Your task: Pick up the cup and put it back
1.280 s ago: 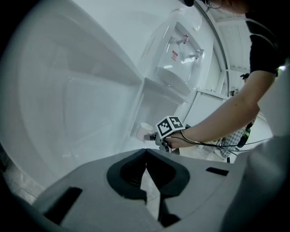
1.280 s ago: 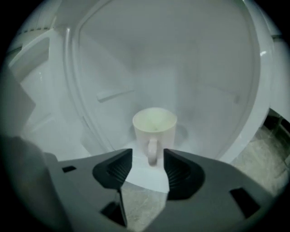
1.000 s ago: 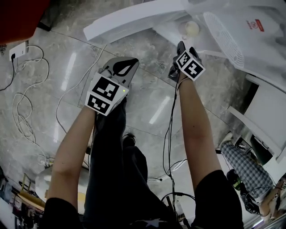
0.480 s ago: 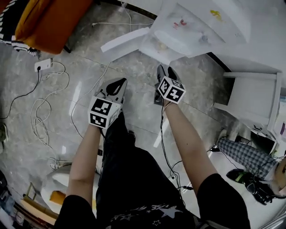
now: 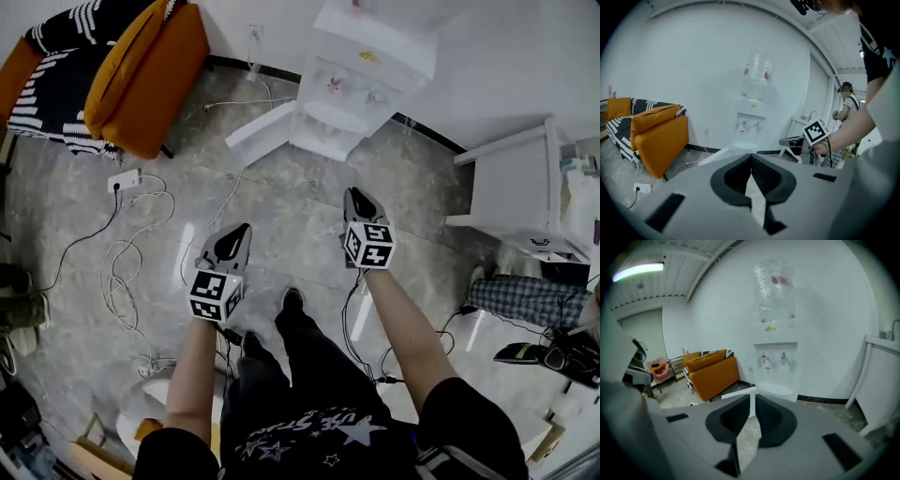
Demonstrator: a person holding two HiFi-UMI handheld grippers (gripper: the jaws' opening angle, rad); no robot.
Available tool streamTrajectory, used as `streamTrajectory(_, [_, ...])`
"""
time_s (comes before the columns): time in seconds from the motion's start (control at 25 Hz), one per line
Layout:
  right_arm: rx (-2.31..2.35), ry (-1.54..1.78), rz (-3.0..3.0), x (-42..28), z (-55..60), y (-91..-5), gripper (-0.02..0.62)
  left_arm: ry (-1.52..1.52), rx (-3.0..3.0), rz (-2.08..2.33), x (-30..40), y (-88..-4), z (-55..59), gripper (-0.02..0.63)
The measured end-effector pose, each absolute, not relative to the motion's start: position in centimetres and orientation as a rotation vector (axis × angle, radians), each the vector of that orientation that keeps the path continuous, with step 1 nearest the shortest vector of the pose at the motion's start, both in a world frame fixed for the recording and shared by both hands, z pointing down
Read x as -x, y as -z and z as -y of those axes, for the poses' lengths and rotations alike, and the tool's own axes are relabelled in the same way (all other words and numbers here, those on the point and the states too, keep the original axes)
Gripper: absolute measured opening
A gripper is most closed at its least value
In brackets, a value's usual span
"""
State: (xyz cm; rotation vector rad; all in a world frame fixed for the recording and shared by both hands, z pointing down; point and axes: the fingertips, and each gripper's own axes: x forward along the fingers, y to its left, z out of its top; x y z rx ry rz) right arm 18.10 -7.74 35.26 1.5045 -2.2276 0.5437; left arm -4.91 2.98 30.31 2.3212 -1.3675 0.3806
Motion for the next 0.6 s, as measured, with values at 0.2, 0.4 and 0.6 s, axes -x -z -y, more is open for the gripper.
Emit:
streamTrajectory(0.2, [-1.506, -0.394, 2.288, -16.7, 2.6, -28.6, 0.02, -0.317, -2.357, 1.363, 5.3, -26.8, -7.4, 0.009])
streamTrajectory(0.4, [-1.619, -0.347, 2.299, -14.9, -4.6, -22.7, 0.006, -0.219, -2.357, 1.4, 7.7, -22.6, -14.0, 0.009])
streamTrajectory(0.6, [-1.747, -0.404, 2.344, -14.0, -13.0, -18.5, 0.006, -0.144, -2.32, 1.414, 10.1, -20.2, -22.9, 0.009])
